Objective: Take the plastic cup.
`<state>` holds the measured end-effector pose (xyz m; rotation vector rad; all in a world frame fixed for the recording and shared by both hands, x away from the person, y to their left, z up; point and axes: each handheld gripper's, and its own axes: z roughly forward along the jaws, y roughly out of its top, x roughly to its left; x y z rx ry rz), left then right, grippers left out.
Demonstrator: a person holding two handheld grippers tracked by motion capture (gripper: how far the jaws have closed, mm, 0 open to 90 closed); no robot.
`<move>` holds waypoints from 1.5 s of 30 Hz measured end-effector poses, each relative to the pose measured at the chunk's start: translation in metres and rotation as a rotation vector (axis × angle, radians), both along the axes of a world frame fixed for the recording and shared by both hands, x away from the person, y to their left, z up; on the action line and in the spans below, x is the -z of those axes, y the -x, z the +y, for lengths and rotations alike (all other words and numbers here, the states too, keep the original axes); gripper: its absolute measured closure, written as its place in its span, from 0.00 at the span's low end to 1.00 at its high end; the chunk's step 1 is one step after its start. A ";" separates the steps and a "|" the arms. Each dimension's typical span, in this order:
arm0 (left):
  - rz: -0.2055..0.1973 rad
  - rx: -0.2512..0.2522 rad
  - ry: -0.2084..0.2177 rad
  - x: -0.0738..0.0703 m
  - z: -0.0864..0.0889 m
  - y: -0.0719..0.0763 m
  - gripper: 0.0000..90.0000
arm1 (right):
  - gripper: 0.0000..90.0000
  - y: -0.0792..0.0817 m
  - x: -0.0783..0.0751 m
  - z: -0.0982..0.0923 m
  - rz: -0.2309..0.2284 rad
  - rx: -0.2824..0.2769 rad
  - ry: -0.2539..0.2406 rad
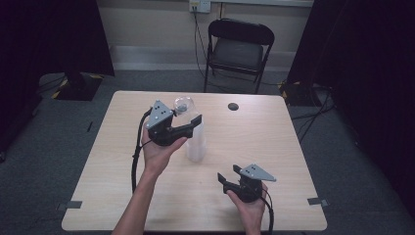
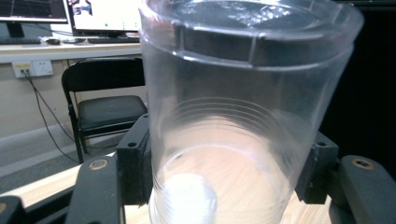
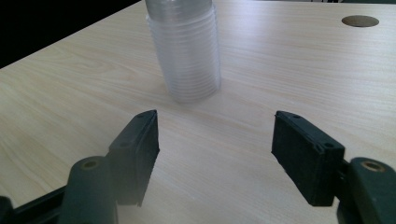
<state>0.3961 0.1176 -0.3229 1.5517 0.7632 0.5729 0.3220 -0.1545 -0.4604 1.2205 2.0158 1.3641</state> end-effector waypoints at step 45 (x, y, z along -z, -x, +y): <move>0.288 0.124 0.148 0.059 0.003 0.028 0.48 | 0.38 0.006 -0.008 0.020 -0.128 -0.107 -0.034</move>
